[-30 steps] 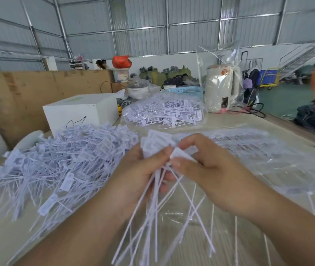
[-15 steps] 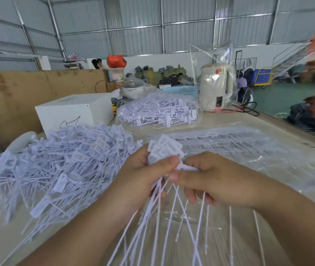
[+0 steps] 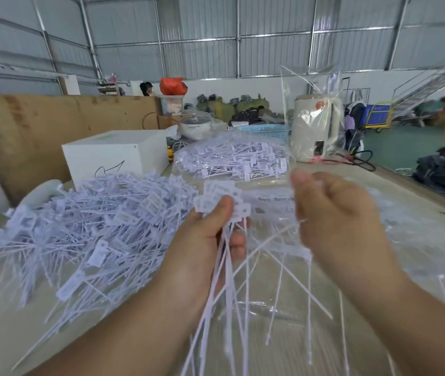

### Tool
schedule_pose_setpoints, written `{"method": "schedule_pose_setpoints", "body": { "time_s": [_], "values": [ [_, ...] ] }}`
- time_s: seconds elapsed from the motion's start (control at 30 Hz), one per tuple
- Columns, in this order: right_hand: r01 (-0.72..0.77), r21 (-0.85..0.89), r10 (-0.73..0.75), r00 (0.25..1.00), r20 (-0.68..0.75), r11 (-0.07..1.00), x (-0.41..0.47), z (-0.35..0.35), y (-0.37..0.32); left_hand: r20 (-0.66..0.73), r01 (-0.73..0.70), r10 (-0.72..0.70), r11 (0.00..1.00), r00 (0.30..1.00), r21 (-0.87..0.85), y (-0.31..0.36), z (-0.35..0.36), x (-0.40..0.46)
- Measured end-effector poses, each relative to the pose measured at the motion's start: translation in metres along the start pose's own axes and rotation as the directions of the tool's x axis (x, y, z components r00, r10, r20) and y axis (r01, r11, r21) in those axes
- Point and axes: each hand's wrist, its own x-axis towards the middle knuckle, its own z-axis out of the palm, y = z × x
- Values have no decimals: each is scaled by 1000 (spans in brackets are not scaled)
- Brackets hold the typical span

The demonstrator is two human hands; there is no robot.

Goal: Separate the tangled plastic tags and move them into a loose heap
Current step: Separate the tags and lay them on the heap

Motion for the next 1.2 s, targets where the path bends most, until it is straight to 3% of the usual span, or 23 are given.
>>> {"method": "schedule_pose_setpoints", "body": {
  "time_s": [0.03, 0.1, 0.2, 0.3, 0.43, 0.63, 0.73, 0.8, 0.87, 0.9, 0.97, 1.07, 1.13, 1.2],
  "values": [
    [-24, 50, 25, 1000, -4, 998, 3, -5, 1, 13, 6, -7, 999, 1000, 50, 0, -2, 0],
    [-49, 92, 37, 991, 126, 995, 4, -10, 6, 70, -3, -8, 987, 997, 159, -1, -1, -3],
    [27, 23, -33, 956, 293, 999, -3, -4, 17, 161, -34, -3, 973, 987, 227, -5, 5, -7],
    [131, -51, -115, 963, 243, 990, -5, 0, 19, 215, -32, -11, 980, 977, 196, -5, 1, -6],
    [43, 0, -42, 985, 165, 999, -7, 7, 22, 340, -63, -37, 959, 940, 277, -6, -2, -5],
    [-66, 123, 37, 975, 220, 990, -9, 11, 30, 192, -253, 173, 791, 966, 557, 4, -8, 2],
    [-4, -3, 4, 967, 253, 1000, -5, 8, 38, 61, -270, 330, 638, 942, 721, 20, -34, 14],
    [54, -277, 55, 927, 371, 959, 0, 5, 46, 14, -201, 405, 422, 914, 884, 20, -51, 22],
    [137, -622, 268, 816, 512, 771, 3, 2, 58, -14, -73, 390, 208, 921, 975, 12, -59, 29],
    [184, -714, 372, 751, 546, 675, 3, 2, 63, -21, -17, 378, 99, 925, 995, 7, -62, 33],
    [258, -771, 463, 674, 576, 582, 1, 4, 68, -2, 46, 386, -106, 922, 993, -2, -62, 41],
    [259, -768, 450, 683, 575, 586, 1, 5, 69, 75, 75, 428, -324, 901, 943, -10, -59, 43],
    [261, -767, 440, 692, 572, 586, 1, 5, 67, 191, 16, 445, -421, 875, 907, -14, -56, 41],
    [274, -745, 402, 704, 586, 608, 0, 5, 65, 352, -139, 371, -493, 859, 859, -20, -51, 42]
  ]
}}
